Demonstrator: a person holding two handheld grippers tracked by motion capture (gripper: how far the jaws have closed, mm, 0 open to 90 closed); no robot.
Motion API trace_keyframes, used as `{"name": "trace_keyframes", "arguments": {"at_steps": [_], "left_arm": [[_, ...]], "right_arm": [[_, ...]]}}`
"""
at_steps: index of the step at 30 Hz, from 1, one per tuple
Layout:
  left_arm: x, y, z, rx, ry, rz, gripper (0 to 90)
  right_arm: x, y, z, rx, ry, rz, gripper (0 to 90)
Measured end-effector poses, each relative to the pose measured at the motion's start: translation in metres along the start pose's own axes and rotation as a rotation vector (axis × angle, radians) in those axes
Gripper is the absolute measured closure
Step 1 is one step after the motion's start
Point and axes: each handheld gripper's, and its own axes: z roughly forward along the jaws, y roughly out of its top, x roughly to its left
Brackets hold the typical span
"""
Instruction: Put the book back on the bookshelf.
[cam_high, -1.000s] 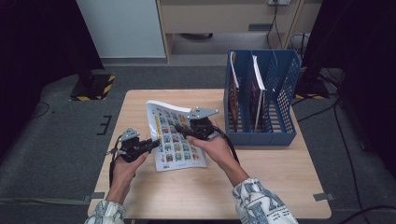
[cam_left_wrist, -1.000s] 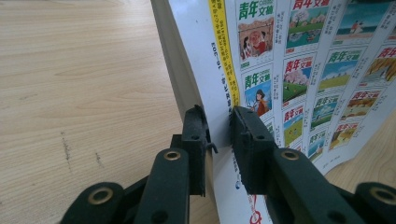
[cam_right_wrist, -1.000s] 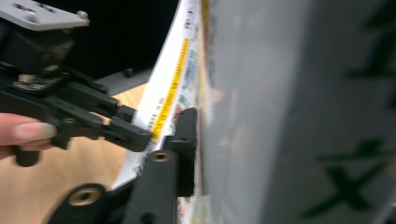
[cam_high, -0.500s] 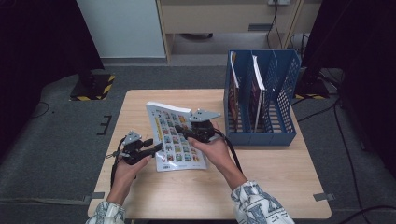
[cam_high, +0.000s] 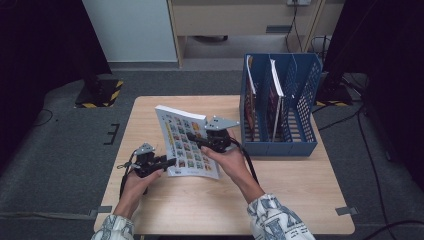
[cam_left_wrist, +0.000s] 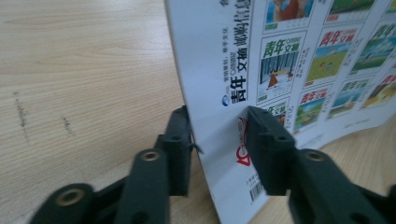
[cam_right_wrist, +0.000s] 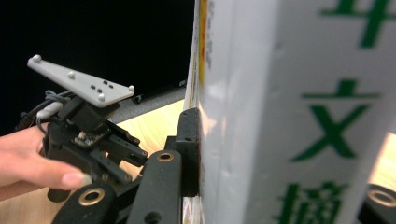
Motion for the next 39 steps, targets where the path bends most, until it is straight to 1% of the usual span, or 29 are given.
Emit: {"name": "trace_keyframes", "arguments": {"at_steps": [1, 3, 8, 11, 15, 17, 22, 26, 31, 35, 39], "left_arm": [[0.001, 0.001, -0.002, -0.004, -0.002, -0.005, 68.9], [0.001, 0.001, -0.003, 0.001, 0.002, 0.005, 71.2], [-0.002, 0.004, -0.003, 0.01, 0.029, 0.015, 72.6], [-0.002, 0.004, -0.005, -0.001, 0.045, 0.019, 73.2], [-0.002, 0.005, -0.009, -0.012, 0.07, 0.027, 73.6], [-0.002, 0.005, -0.009, -0.013, 0.072, 0.026, 73.7], [-0.002, 0.006, -0.01, -0.017, 0.085, 0.035, 73.7], [-0.003, 0.008, -0.012, -0.033, 0.102, 0.043, 73.9], [-0.004, 0.01, -0.013, -0.04, 0.128, 0.059, 74.1], [-0.004, 0.009, -0.013, -0.039, 0.134, 0.063, 74.0], [-0.004, 0.009, -0.013, -0.039, 0.138, 0.067, 73.9]], "right_arm": [[0.0, 0.0, 0.0, -0.004, 0.003, -0.002, 74.0], [0.001, 0.0, 0.0, -0.013, 0.008, -0.001, 73.9], [0.002, -0.001, 0.0, -0.011, 0.021, -0.023, 73.6], [0.003, -0.001, -0.001, -0.004, 0.023, -0.036, 72.8], [0.003, -0.001, 0.0, -0.011, 0.028, -0.038, 71.6], [0.003, -0.001, 0.0, -0.016, 0.029, -0.032, 71.3], [0.001, -0.001, 0.003, -0.048, 0.026, -0.007, 71.2], [-0.003, -0.001, 0.003, -0.069, 0.02, 0.015, 71.2], [-0.005, -0.003, 0.004, -0.087, 0.019, 0.022, 71.4], [-0.004, -0.004, 0.005, -0.097, 0.018, 0.033, 71.3], [-0.003, -0.004, 0.006, -0.097, 0.007, 0.033, 71.1]]}}
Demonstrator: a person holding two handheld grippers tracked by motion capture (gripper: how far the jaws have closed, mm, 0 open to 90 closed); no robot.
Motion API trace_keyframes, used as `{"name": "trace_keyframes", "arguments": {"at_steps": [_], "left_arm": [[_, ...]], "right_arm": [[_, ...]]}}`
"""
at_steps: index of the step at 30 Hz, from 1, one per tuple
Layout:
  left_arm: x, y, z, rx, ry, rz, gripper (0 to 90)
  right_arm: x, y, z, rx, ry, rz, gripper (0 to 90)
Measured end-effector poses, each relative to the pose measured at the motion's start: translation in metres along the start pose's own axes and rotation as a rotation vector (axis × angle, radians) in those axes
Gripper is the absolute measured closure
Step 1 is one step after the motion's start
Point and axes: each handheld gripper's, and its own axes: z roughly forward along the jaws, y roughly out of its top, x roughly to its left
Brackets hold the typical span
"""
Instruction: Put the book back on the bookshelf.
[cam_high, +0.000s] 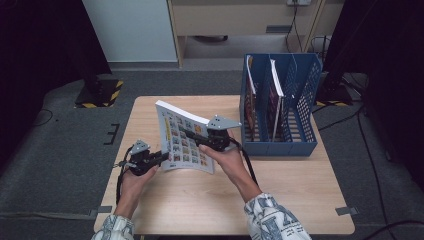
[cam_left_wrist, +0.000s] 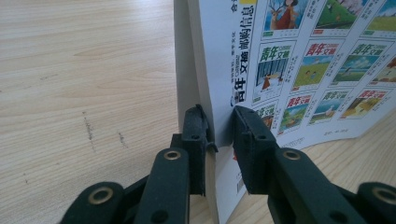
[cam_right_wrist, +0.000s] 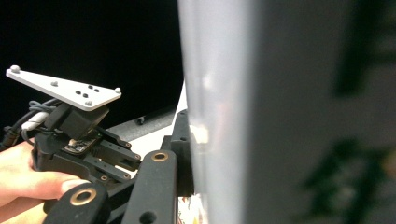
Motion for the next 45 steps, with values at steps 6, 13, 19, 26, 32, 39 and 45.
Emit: {"name": "trace_keyframes", "arguments": {"at_steps": [6, 13, 19, 26, 32, 39, 45], "left_arm": [[0.0, -0.002, 0.0, -0.007, 0.008, -0.004, 73.2], [-0.001, -0.005, 0.002, -0.02, 0.058, 0.013, 66.5], [0.004, -0.011, 0.005, 0.021, 0.111, -0.008, 29.5], [0.01, -0.014, 0.005, 0.058, 0.14, -0.03, 16.8], [0.011, -0.015, 0.006, 0.054, 0.149, -0.032, 12.5], [0.011, -0.017, 0.007, 0.072, 0.153, -0.017, 11.0], [0.01, -0.017, 0.008, 0.082, 0.152, -0.011, 8.8]], "right_arm": [[0.003, 0.0, 0.002, -0.004, -0.015, -0.016, 72.3], [0.008, 0.002, 0.001, 0.01, -0.044, -0.049, 73.6], [0.004, 0.002, -0.001, 0.012, -0.049, -0.027, 73.8], [-0.001, 0.002, -0.001, 0.006, -0.061, -0.003, 73.8], [-0.007, 0.003, -0.003, -0.005, -0.081, 0.007, 73.8], [-0.014, 0.007, -0.012, -0.013, -0.114, 0.001, 73.8], [-0.018, 0.01, -0.019, -0.019, -0.131, 0.003, 73.9]]}}
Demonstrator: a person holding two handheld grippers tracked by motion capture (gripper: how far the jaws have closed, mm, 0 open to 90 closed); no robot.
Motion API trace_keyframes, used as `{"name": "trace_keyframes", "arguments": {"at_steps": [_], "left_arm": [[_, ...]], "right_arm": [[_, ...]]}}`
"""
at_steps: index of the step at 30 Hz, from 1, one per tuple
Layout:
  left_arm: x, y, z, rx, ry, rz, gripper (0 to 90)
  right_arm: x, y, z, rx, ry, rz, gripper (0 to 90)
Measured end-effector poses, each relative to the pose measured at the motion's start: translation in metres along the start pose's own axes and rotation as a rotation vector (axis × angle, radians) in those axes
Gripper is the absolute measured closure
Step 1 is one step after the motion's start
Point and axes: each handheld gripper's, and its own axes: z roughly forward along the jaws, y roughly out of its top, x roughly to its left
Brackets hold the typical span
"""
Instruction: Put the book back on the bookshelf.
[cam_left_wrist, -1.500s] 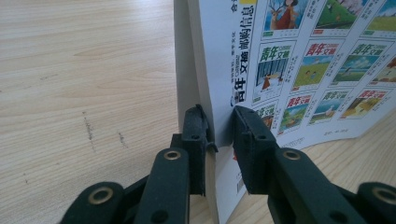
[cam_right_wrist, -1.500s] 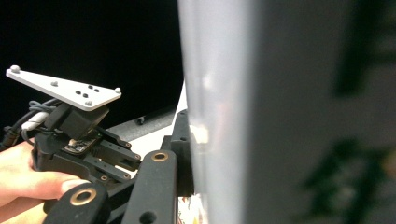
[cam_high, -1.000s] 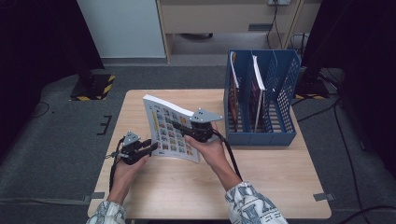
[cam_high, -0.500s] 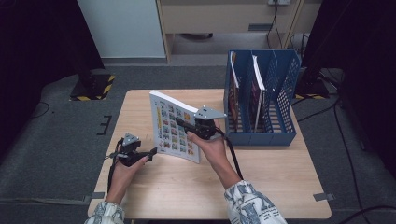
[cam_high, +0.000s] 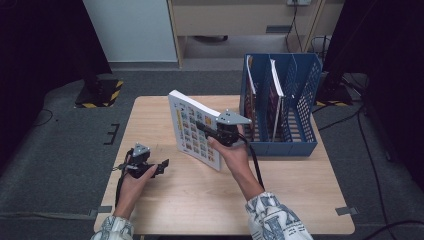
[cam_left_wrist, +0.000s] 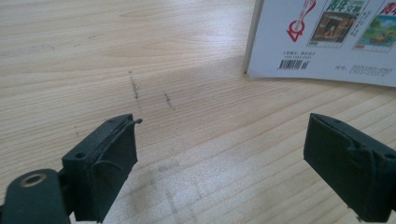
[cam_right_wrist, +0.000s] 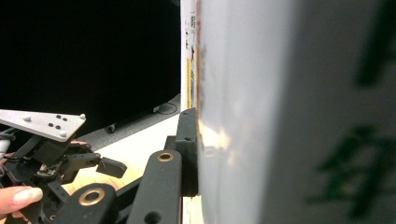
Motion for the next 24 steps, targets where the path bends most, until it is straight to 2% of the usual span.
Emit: {"name": "trace_keyframes", "arguments": {"at_steps": [4, 16, 24], "left_arm": [[0.0, -0.001, 0.002, 0.01, 0.002, -0.009, 6.8], [-0.001, -0.002, 0.003, 0.027, 0.007, 0.015, 6.7], [-0.001, -0.003, 0.004, 0.042, 0.01, 0.028, 6.8]], "right_arm": [[-0.002, 0.001, -0.003, -0.002, -0.01, -0.006, 73.8], [-0.007, 0.005, -0.013, -0.014, -0.029, 0.003, 73.9], [-0.009, 0.006, -0.019, -0.016, -0.036, -0.008, 73.9]]}}
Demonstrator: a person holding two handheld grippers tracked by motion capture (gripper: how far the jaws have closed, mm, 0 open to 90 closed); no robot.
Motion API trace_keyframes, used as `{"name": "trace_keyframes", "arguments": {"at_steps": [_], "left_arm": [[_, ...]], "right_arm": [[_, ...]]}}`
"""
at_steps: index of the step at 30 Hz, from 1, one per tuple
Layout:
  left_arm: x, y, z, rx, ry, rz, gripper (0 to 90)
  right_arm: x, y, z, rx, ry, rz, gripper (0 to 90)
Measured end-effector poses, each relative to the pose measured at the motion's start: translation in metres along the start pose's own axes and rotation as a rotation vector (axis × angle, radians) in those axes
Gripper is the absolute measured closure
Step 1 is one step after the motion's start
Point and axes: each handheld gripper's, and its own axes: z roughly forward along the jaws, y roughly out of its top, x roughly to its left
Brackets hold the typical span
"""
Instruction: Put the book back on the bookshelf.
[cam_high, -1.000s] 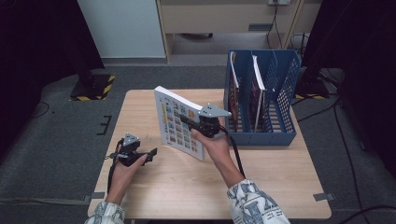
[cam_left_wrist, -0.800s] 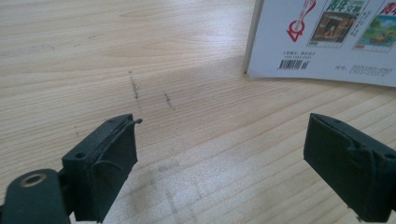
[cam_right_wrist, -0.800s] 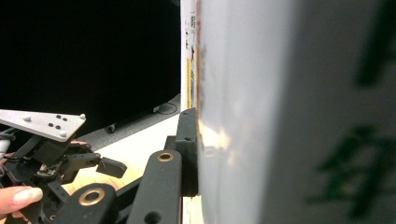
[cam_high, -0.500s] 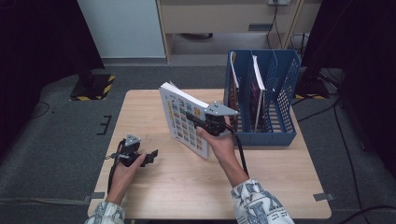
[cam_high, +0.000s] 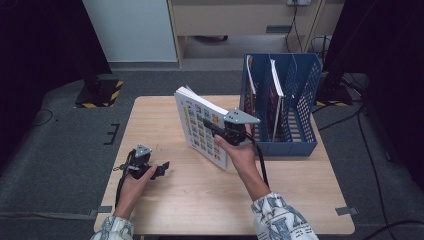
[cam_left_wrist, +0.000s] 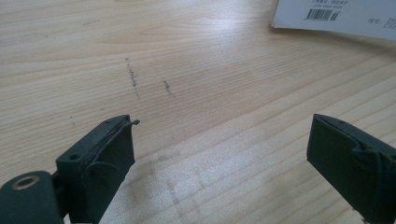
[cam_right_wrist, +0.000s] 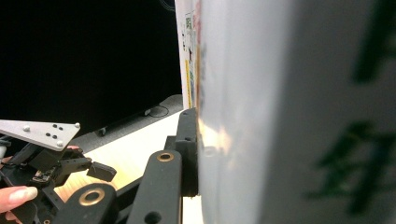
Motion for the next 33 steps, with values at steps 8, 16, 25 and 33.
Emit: {"name": "trace_keyframes", "arguments": {"at_steps": [8, 16, 25, 33], "left_arm": [[-0.001, 0.0, 0.002, 0.014, 0.0, -0.003, 6.7], [-0.003, -0.002, 0.005, 0.044, -0.002, -0.001, 5.7], [-0.003, -0.003, 0.007, 0.063, -0.003, -0.001, 5.7], [-0.004, -0.003, 0.009, 0.074, -0.004, 0.007, 5.7]], "right_arm": [[-0.002, 0.003, -0.011, -0.004, -0.001, -0.002, 73.9], [-0.005, 0.003, -0.025, -0.012, 0.001, -0.002, 73.9], [-0.005, 0.002, -0.04, -0.014, 0.017, 0.001, 73.9], [-0.007, 0.001, -0.053, -0.014, 0.03, 0.005, 73.9]]}}
